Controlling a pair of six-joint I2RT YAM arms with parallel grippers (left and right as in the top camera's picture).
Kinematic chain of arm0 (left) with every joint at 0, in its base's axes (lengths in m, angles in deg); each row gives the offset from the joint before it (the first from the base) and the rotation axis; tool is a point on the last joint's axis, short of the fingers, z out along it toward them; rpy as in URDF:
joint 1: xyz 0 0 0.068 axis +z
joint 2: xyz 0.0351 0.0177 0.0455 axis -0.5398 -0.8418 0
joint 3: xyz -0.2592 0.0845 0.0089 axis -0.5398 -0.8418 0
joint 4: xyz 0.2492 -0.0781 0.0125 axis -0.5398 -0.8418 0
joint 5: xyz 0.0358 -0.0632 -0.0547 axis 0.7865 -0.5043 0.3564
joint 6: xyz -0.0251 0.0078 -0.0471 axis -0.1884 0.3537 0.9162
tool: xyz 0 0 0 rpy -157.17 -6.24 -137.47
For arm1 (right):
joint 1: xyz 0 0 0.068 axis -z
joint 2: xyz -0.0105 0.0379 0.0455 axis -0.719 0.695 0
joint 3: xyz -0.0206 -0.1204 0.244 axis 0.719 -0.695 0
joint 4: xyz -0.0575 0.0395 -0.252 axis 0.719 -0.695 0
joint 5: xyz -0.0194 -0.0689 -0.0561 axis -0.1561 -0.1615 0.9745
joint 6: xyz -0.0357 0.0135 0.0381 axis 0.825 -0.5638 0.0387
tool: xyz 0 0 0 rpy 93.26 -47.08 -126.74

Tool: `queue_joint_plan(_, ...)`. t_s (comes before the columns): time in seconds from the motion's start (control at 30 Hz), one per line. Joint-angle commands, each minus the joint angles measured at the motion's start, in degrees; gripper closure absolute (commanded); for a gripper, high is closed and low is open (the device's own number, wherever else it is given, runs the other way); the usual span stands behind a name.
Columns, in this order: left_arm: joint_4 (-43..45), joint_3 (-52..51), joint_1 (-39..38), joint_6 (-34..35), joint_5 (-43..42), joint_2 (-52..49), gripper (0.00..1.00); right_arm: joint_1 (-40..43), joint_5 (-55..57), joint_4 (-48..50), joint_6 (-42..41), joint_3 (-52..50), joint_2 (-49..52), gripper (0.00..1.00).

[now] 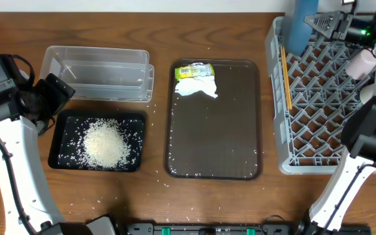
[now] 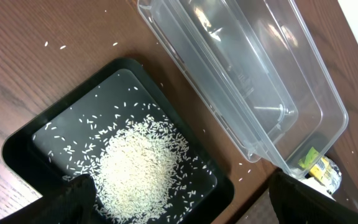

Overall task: Sort waste into correct bins and load items into the dishwasher rack
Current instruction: 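Lift the blue plate right and set it in the dish rack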

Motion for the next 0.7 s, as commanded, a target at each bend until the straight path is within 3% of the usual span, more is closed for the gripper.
queue_joint_plan(0.0, -0.1, 0.6, 0.2, 0.1, -0.1, -0.5, 0.09, 0.5, -3.5, -0.2, -3.0, 0.4, 1.8, 0.99)
queue_joint_plan(0.17, -0.1, 0.6, 0.2, 0.1, -0.1, -0.5, 0.08, 0.6, -3.5, 0.3, -4.8, 0.4, 1.9, 0.99)
queue_joint_plan(0.4, -0.2, 0.6, 0.2, 0.1, -0.1, -0.5, 0.08, 0.3, -3.5, 4.4, -16.8, 0.4, 1.9, 0.99)
queue_joint_plan(0.67, -0.1, 0.6, 0.2, 0.1, -0.1, -0.5, 0.08, 0.5, -0.7, 3.1, -18.6, 0.4, 1.9, 0.96)
